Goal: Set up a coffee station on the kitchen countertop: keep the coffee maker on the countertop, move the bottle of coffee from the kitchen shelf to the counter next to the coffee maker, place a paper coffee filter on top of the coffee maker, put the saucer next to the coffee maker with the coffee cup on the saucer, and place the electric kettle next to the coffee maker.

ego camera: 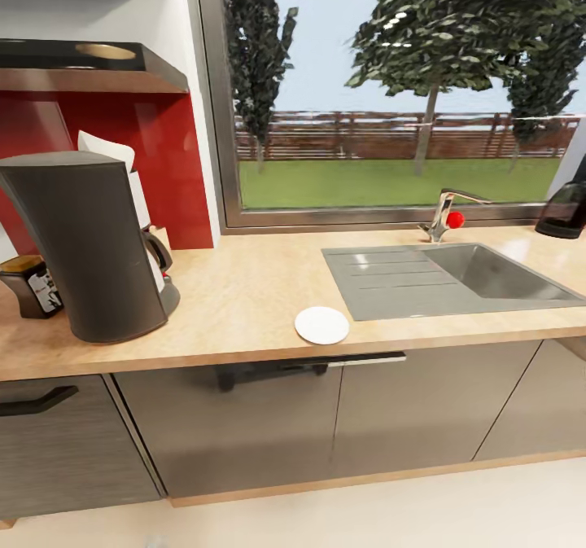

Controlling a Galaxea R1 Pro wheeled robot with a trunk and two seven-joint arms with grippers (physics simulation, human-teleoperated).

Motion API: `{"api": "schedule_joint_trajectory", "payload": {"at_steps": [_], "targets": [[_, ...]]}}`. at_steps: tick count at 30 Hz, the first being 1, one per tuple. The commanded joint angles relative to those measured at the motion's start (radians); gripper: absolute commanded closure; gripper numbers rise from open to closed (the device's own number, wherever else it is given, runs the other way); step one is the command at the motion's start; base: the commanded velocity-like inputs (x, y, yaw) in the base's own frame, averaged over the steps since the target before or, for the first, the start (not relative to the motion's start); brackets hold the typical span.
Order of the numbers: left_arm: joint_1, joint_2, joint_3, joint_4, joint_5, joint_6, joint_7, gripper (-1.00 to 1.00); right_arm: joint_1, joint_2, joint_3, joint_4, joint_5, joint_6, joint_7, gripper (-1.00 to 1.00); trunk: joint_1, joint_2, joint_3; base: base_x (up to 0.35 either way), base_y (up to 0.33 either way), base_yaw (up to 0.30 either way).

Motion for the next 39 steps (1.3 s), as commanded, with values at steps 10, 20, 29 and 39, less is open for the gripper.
{"api": "schedule_joint_trajectory", "payload": {"at_steps": [10,20,29,39], "targets": [[0.0,-0.007,-0.008,-0.442,0.006,0.177,-0.04,-1.0,0.018,-0.209,-0.142,-0.335,-0.012,0.008,0.089,-1.0,0.0,-0.001,-0.001,0.0,0.0,0.0],[0.0,-0.024,-0.043,-0.854,0.006,0.506,-0.042,-1.0,0.182,-0.507,-0.153,-0.925,-0.123,0.274,0.198,-1.0,0.0,-0.001,-0.001,0.0,0.0,0.0],[0.0,-0.07,-0.057,-1.258,0.008,0.776,-0.04,-1.0,0.192,-0.655,-0.528,-1.017,-0.291,0.7,0.739,-1.0,0.0,-0.001,-0.001,0.0,0.0,0.0],[0.0,-0.305,-0.035,-1.406,0.008,1.017,0.016,-1.0,0.192,-0.66,-0.929,-1.058,-0.222,1.046,0.963,-1.0,0.0,-0.001,-0.001,0.0,0.0,0.0]]}}
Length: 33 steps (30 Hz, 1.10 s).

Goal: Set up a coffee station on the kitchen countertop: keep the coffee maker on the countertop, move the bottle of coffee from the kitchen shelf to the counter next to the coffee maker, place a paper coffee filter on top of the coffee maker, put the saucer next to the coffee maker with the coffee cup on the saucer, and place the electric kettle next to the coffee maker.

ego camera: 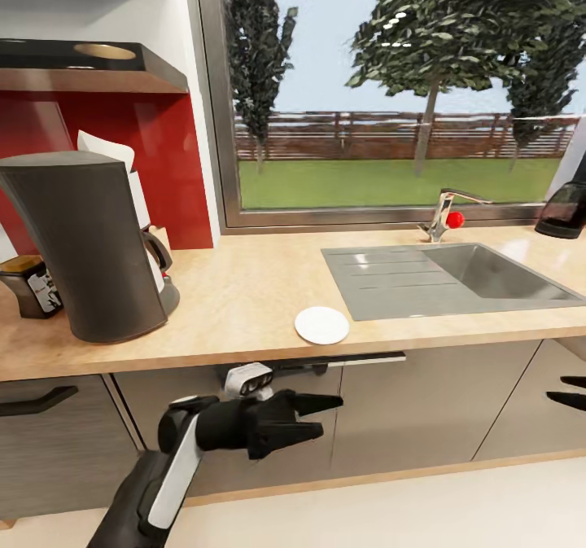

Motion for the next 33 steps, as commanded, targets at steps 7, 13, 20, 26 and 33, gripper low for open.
{"api": "schedule_joint_trajectory", "payload": {"at_steps": [7,13,20,26,33], "targets": [[-0.009,-0.088,0.044,-0.026,0.005,0.075,0.072,-1.0,-0.007,-0.019,-0.13,-0.055,-0.003,0.188,0.034,-1.0,0.0,0.0,-0.001,0.0,0.0,0.0],[-0.13,-0.088,0.075,-0.048,0.007,0.121,0.268,-1.0,-0.035,-0.023,-0.145,-0.064,-0.002,0.276,0.036,-1.0,0.0,0.0,-0.001,0.0,0.0,0.0],[-0.354,-0.088,0.099,-0.039,0.062,0.131,0.51,-1.0,-0.075,-0.046,-0.145,-0.065,-0.004,0.304,0.03,-1.0,0.0,0.0,-0.001,0.0,0.0,0.0],[-0.508,-0.088,0.127,0.001,0.131,0.133,0.752,-1.0,-0.2,-0.049,-0.121,-0.063,-0.01,0.353,0.028,-1.0,0.0,0.0,-0.001,0.0,0.0,0.0],[-0.542,-0.088,0.132,0.099,0.146,0.133,0.842,-1.0,-0.487,0.074,0.155,-0.052,-0.048,0.36,-0.011,-1.0,0.0,0.0,-0.001,0.0,0.0,0.0]]}}
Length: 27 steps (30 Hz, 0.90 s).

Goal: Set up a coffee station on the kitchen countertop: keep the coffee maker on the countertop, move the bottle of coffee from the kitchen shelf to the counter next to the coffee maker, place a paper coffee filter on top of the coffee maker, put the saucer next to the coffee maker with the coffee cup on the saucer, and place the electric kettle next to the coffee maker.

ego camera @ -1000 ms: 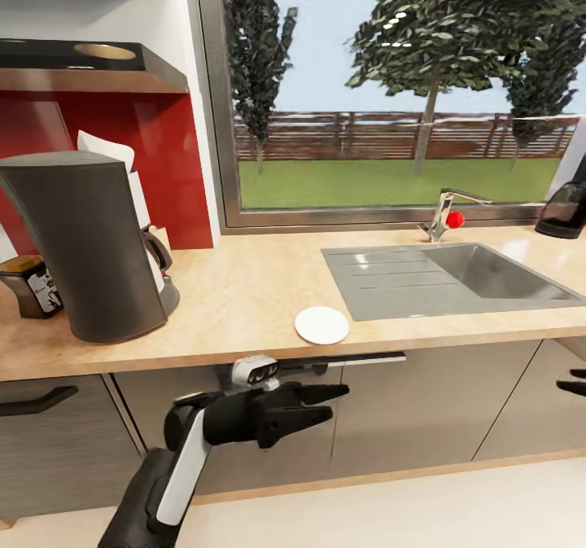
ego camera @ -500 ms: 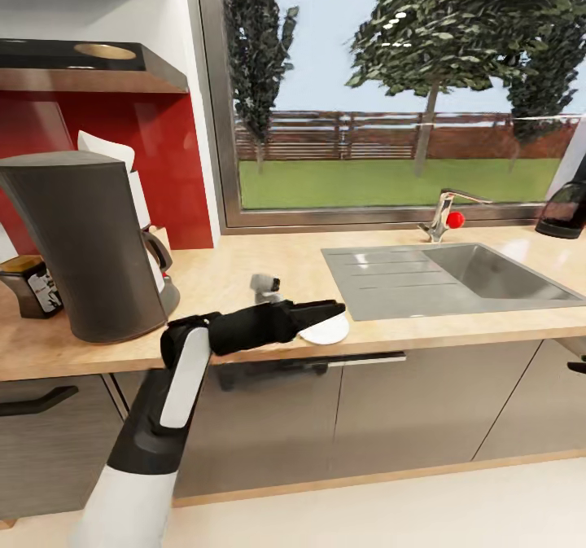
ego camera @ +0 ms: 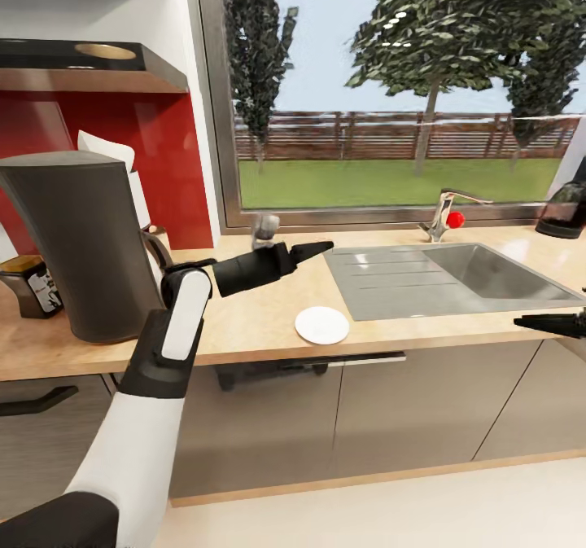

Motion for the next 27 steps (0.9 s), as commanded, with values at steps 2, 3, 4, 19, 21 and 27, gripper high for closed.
{"api": "schedule_joint_trajectory", "payload": {"at_steps": [2,3,4,19,21,27], "targets": [[-0.002,-0.001,0.006,0.05,-0.001,0.004,0.0,-1.0,-0.19,0.22,0.217,0.06,-0.003,0.006,-0.131,-1.0,0.0,-0.001,-0.001,0.0,0.0,0.0],[-0.002,-0.001,0.007,0.054,-0.001,0.004,0.001,-1.0,-0.206,0.244,0.236,0.067,-0.004,0.006,-0.148,-1.0,0.0,-0.001,-0.001,0.0,0.0,0.0],[-0.002,-0.001,0.008,0.059,-0.001,0.004,0.001,-1.0,-0.23,0.281,0.263,0.078,-0.004,0.005,-0.173,-1.0,0.0,-0.001,-0.001,0.0,0.0,0.0],[-0.002,-0.001,0.04,0.139,-0.001,0.001,0.002,-1.0,-0.413,0.6,0.326,0.28,-0.019,0.015,-0.217,-1.0,0.0,-0.001,-0.001,0.0,0.0,0.0],[-0.002,-0.001,0.043,0.164,-0.001,0.001,0.002,-1.0,-0.415,0.612,0.326,0.299,-0.019,0.014,-0.217,-1.0,0.0,-0.001,-0.001,0.0,0.0,0.0],[-0.002,-0.001,0.1,0.282,-0.001,0.001,0.002,-1.0,-0.419,0.628,0.326,0.344,-0.02,0.015,-0.217,-1.0,0.0,-0.001,-0.001,0.0,0.0,0.0]]}}
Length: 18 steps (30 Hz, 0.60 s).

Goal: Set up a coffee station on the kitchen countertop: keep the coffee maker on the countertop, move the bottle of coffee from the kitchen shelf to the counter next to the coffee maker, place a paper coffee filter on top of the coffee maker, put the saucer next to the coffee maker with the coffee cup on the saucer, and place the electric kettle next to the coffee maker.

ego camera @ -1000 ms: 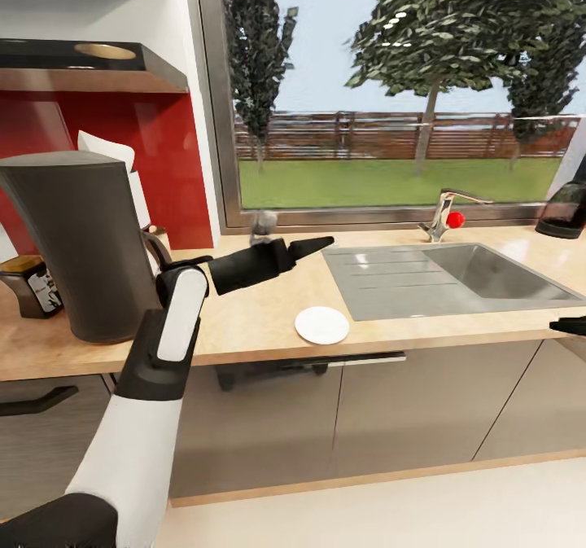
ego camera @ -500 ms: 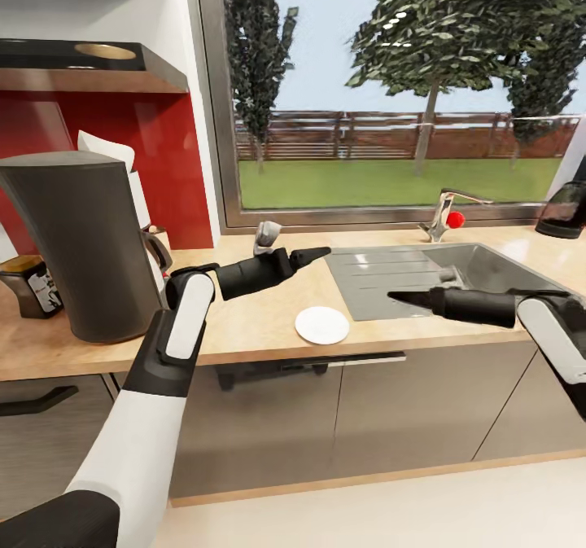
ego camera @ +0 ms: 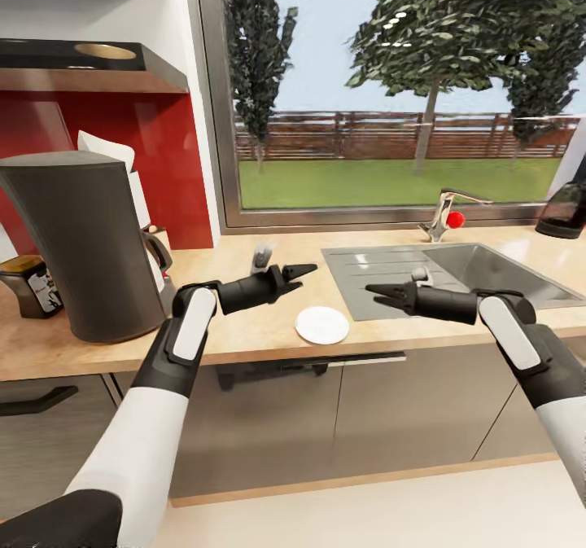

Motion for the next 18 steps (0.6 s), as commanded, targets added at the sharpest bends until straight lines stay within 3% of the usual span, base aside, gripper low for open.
{"api": "schedule_joint_trajectory", "payload": {"at_steps": [1,5,14,18], "targets": [[-0.001,-0.001,0.016,0.017,-0.003,0.004,-0.005,-1.0,-0.001,0.001,0.001,0.008,0.002,0.002,0.004,-1.0,0.0,-0.001,-0.001,0.0,0.0,0.0],[-0.001,-0.001,0.037,0.043,-0.004,0.004,-0.006,-1.0,-0.002,0.003,0.001,0.023,0.002,0.001,0.005,-1.0,0.0,-0.001,-0.001,0.0,0.0,0.0],[-0.001,-0.001,0.041,0.081,-0.004,0.003,-0.005,-1.0,-0.017,0.003,0.001,0.026,0.002,0.001,-0.003,-1.0,0.0,-0.001,-0.001,0.0,0.0,0.0],[-0.002,-0.001,0.04,0.11,-0.004,0.003,-0.004,-1.0,-0.021,0.006,0.001,0.042,0.002,0.001,-0.085,-1.0,0.0,-0.001,-0.001,0.0,0.0,0.0]]}}
